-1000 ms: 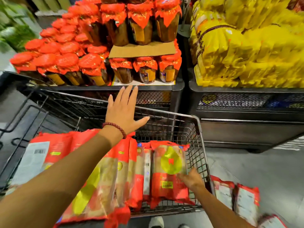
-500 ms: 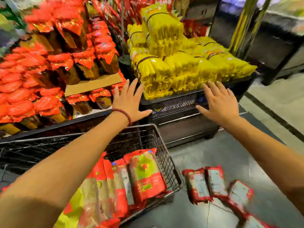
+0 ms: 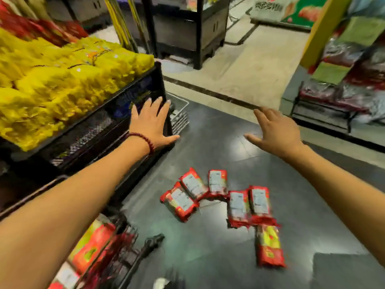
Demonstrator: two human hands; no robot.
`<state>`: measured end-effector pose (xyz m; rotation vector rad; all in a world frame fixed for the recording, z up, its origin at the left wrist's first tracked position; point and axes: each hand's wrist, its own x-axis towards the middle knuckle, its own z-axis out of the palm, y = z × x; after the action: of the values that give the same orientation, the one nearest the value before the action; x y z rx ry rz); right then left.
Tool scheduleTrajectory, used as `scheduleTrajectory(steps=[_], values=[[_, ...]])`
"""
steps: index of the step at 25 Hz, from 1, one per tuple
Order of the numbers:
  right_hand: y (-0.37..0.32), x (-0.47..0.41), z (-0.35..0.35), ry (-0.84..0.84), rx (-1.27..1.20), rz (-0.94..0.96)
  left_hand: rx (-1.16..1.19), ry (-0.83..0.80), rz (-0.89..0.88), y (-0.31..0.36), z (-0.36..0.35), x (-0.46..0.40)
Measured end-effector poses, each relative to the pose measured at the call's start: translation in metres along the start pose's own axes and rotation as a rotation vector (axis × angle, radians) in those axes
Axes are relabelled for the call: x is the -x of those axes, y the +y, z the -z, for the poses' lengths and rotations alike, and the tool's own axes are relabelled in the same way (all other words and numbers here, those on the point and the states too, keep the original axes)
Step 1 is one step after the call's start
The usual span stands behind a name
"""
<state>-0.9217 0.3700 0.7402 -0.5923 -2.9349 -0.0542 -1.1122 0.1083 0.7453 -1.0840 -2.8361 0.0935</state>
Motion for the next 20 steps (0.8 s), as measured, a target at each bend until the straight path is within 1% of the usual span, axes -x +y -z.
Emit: scheduleTrajectory(steps=[3, 6, 7, 10, 13, 17, 20], values=[[0.112, 0.063, -0.004, -0.056, 0.001, -0.154, 0.034, -0.016, -0.112, 0.115, -0.017, -0.022], [0.214, 0.127, -0.031, -0.151, -0.013, -0.288, 0.047, -0.078, -0.172, 0.235, -0.046, -0.034], [0.243, 0.147, -0.044, -0.194, -0.02, -0.327, 0.043, -0.104, -0.192, 0.272, -0.059, -0.036], [0.305, 0.187, -0.087, -0.31, -0.055, -0.43, 0.067, -0.183, -0.24, 0.352, -0.097, -0.039], [0.351, 0.205, -0.15, -0.417, -0.101, -0.498, 0.075, -0.289, -0.269, 0.412, -0.157, -0.049], [0.378, 0.217, -0.261, -0.506, -0.182, -0.547, 0.084, -0.397, -0.245, 0.455, -0.269, -0.064], [0.381, 0.238, -0.388, -0.611, -0.236, -0.579, 0.143, -0.461, -0.239, 0.494, -0.388, -0.076]])
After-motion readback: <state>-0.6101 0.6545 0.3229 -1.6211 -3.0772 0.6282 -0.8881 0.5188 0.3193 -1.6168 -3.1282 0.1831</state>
